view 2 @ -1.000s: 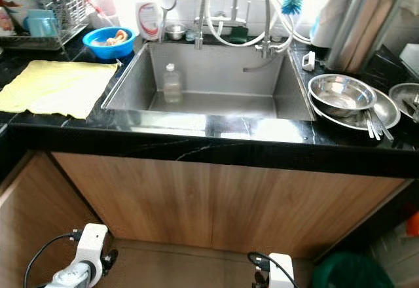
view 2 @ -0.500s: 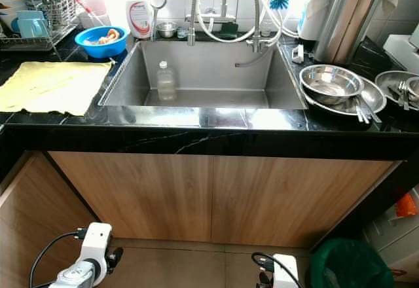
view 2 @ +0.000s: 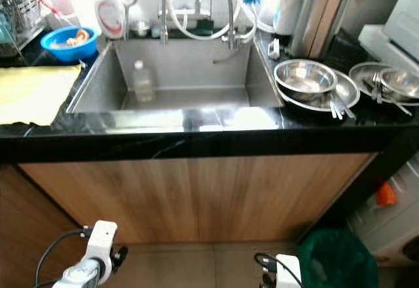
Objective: Kitchen organization
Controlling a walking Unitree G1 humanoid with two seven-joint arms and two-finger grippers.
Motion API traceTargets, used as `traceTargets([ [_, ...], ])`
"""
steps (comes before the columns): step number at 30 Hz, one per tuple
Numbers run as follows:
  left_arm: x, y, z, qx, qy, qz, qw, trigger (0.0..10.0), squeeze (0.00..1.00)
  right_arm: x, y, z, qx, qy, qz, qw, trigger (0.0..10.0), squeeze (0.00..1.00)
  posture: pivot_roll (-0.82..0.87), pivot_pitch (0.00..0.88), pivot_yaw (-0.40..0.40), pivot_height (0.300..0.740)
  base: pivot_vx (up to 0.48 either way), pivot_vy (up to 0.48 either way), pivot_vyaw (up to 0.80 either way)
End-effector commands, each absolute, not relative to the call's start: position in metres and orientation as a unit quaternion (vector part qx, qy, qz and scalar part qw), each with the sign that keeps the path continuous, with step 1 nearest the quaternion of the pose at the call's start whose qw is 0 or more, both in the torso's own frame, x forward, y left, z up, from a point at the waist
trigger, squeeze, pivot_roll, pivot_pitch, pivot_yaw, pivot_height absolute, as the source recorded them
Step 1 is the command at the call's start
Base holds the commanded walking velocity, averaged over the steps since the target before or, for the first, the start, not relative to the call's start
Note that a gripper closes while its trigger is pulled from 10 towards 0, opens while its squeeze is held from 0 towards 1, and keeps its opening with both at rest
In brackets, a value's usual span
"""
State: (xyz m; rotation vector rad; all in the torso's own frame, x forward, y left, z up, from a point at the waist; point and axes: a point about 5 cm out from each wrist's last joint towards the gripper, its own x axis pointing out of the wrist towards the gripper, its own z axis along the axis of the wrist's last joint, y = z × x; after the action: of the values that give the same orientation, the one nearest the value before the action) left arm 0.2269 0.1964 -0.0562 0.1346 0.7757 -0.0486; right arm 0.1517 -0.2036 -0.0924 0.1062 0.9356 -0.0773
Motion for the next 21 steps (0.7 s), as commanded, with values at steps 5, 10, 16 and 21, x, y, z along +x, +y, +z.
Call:
traceTargets([
  [5, 0.2222, 0.2004, -0.0585, 0.062, 0.385, -0.023, 0.920, 10.0, 0.00, 0.1544, -0.1996, -0.0915, 0.035, 0.445, -0.017, 0.895, 10.0, 0.00, 0.06, 0.000, 0.016, 0.720, 0.000, 0.000, 0.00],
  [10, 0.2210, 0.2005, -0.0596, 0.075, 0.391, -0.026, 0.917, 10.0, 0.00, 0.1529, -0.1987, -0.0923, 0.053, 0.446, -0.026, 0.893, 10.0, 0.00, 0.06, 0.000, 0.018, 0.720, 0.289, 0.000, 0.48],
  [16, 0.2213, 0.2003, -0.0594, 0.071, 0.391, -0.025, 0.917, 10.0, 0.00, 0.1531, -0.1985, -0.0922, 0.054, 0.445, -0.026, 0.893, 10.0, 0.00, 0.06, 0.000, 0.016, 0.720, 0.371, 0.000, 0.00],
  [21, 0.2211, 0.1994, -0.0596, 0.067, 0.390, -0.024, 0.918, 10.0, 0.00, 0.1532, -0.1987, -0.0921, 0.056, 0.445, -0.027, 0.894, 10.0, 0.00, 0.06, 0.000, 0.016, 0.720, 0.146, 0.000, 0.00],
])
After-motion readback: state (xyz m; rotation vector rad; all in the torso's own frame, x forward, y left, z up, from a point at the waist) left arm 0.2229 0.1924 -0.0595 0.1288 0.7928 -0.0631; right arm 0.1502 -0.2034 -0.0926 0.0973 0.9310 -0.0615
